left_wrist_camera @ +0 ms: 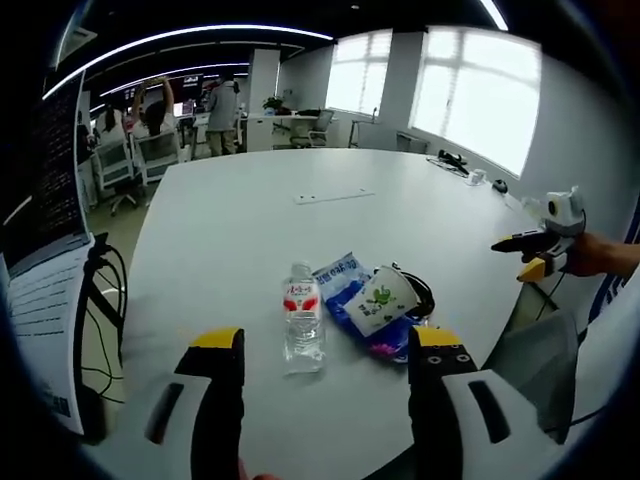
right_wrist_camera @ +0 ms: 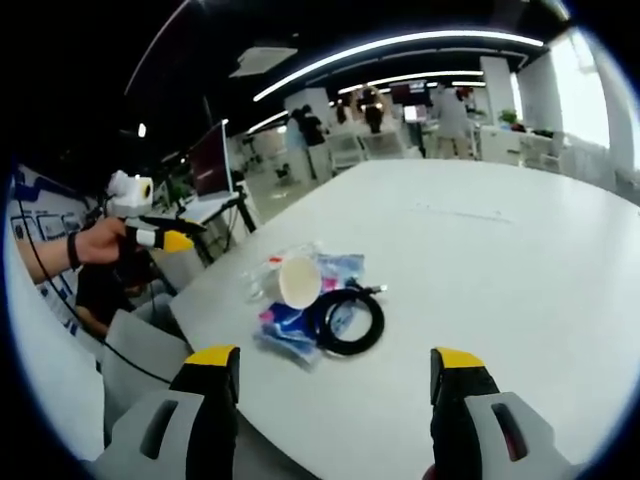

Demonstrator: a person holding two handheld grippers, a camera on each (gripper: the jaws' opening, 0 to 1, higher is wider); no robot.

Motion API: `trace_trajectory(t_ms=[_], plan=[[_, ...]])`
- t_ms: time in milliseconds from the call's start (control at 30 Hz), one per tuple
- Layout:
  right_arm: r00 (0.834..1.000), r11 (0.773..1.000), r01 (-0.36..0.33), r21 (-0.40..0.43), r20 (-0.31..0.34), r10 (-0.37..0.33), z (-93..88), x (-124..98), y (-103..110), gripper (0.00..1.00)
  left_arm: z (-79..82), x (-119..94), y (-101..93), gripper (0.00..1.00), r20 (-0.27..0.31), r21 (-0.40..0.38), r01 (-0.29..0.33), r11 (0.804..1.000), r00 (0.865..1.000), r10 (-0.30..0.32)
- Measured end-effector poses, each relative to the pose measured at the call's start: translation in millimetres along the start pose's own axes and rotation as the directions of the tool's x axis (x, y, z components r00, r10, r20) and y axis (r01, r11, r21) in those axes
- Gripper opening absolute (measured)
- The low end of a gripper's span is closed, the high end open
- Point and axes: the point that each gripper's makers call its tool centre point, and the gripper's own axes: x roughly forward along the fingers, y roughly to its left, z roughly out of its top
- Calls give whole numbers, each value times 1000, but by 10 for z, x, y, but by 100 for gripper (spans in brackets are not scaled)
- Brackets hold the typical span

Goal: Arrange the tabletop items into an orderly group along one side of the table until the central work area is clear of visible clutter.

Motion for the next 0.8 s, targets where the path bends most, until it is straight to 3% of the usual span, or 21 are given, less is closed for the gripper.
trace_trajectory(t_ms=[800], plan=[[1000,1000,23,9,3,-23,-38,-38,-45,79,15,195,103,63,-60,30,11,1000,998,-9]])
